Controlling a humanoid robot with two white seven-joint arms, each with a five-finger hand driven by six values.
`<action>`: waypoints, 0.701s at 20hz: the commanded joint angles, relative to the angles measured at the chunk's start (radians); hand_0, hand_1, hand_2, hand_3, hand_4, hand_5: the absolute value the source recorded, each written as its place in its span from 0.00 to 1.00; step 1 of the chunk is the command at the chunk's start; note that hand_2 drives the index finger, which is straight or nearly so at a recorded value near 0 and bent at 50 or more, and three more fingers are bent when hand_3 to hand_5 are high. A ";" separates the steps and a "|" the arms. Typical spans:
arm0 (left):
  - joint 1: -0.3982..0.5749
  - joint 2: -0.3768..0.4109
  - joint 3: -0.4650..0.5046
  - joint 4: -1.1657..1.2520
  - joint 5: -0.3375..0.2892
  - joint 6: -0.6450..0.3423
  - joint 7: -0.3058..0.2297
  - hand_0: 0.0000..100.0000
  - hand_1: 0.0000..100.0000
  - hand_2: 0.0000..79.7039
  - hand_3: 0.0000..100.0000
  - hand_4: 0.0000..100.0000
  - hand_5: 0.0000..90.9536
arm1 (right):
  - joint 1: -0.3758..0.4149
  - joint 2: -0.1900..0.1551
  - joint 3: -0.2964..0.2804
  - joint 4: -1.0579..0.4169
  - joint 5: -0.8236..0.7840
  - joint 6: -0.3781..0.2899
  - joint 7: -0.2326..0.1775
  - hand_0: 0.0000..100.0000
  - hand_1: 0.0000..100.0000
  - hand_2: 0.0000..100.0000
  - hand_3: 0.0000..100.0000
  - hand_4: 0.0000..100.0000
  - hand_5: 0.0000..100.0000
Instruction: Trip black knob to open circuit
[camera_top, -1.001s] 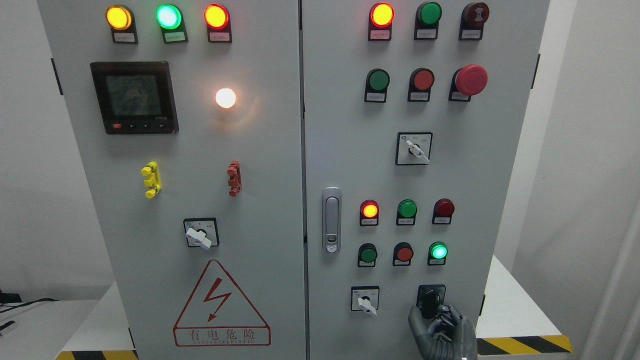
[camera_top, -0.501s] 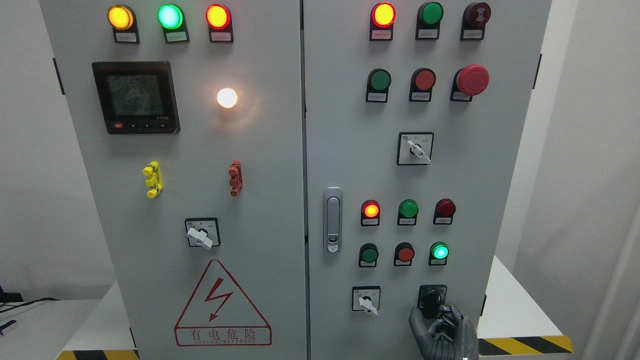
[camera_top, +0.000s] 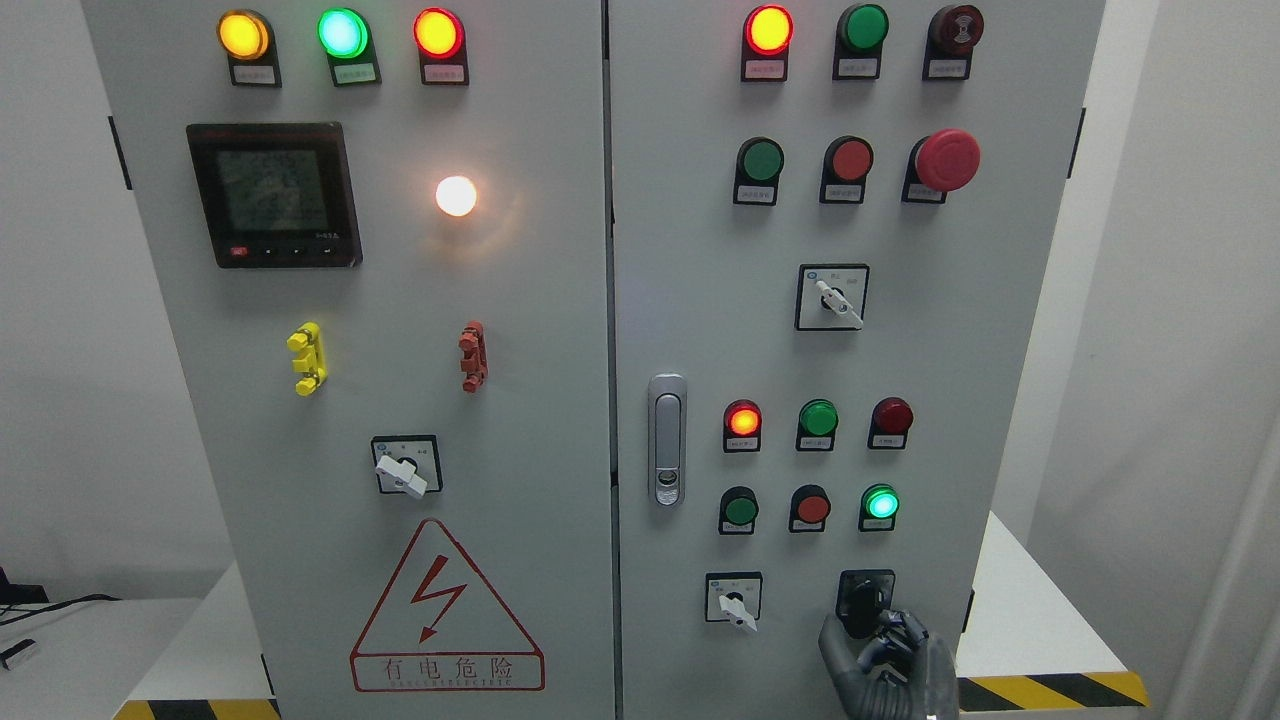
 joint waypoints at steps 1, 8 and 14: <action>0.000 0.000 0.000 0.000 -0.031 0.000 -0.001 0.12 0.39 0.00 0.00 0.00 0.00 | -0.001 0.000 -0.004 0.002 0.001 -0.029 -0.002 0.36 0.84 0.59 0.90 0.85 0.94; 0.000 0.000 0.000 0.000 -0.031 0.000 -0.001 0.12 0.39 0.00 0.00 0.00 0.00 | 0.000 0.000 -0.005 0.002 0.011 -0.031 -0.002 0.36 0.83 0.59 0.90 0.85 0.94; 0.000 0.000 0.000 0.000 -0.031 0.000 -0.001 0.12 0.39 0.00 0.00 0.00 0.00 | 0.000 0.000 -0.011 0.002 0.011 -0.031 -0.002 0.36 0.83 0.56 0.88 0.85 0.94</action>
